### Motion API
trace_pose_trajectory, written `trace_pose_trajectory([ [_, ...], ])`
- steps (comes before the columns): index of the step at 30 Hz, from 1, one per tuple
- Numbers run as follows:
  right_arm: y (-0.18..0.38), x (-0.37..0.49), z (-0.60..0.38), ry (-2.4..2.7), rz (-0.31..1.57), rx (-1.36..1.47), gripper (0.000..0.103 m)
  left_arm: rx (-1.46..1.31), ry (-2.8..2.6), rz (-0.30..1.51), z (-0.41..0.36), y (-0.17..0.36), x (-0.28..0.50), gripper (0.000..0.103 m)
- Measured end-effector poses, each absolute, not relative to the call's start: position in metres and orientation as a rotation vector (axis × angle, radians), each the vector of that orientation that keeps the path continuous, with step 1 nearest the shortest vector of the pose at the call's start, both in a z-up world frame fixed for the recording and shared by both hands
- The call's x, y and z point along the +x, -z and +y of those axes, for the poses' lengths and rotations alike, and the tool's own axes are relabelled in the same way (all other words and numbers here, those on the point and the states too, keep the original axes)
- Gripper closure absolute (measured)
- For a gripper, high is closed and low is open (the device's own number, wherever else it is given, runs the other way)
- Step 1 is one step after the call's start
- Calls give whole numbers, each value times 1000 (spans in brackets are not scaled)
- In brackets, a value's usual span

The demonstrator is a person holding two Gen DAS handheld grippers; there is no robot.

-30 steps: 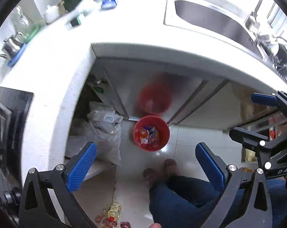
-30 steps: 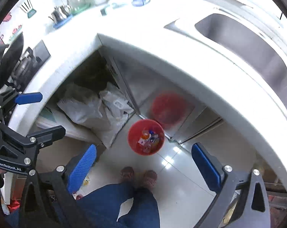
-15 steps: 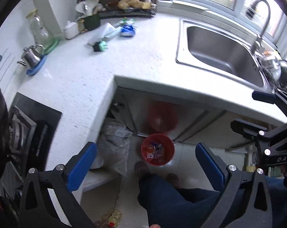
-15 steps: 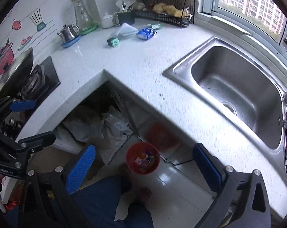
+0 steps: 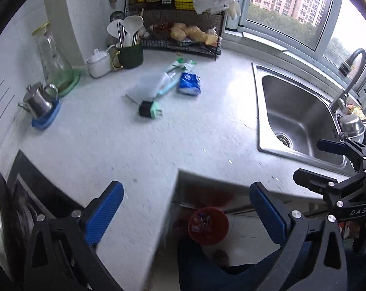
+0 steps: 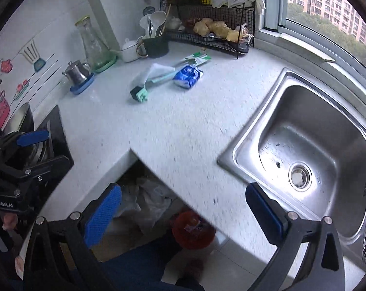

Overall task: Collect trash
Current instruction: 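Raise both tools back up over the counter, then grasp the blue tissue packet with the right tool while the left tool grasps the black charger plug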

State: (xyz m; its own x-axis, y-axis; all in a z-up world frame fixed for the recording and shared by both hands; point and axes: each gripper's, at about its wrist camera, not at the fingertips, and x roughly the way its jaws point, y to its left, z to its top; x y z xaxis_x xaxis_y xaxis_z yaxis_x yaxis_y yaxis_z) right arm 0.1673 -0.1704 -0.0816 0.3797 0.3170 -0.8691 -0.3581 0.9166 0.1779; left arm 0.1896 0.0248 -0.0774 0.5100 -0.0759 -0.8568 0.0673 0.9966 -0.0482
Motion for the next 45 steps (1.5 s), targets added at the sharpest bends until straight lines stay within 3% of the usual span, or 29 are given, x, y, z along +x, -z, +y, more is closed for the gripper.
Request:
trace_pose_trajectory([
  [7,85,228,-151,-341,1171,-7,1,-79,99,1037,71,81,257,0],
  [16,106,299,-121,-258,1271,81,1,-149,138,1124,110,132,332,0],
  [30,149,376,-94,-183,1392,95,5,-117,142,1229,114,194,401,2],
  [32,150,384,-92,-182,1392,96,5,-111,141,1245,113,198,408,9],
  [37,156,409,-87,-183,1395,75,5,-44,128,1281,106,205,423,12],
  [42,164,428,-84,-184,1407,72,5,-9,173,1322,95,212,429,40],
  [45,169,435,-80,-190,1420,84,5,31,185,1311,90,213,429,48],
])
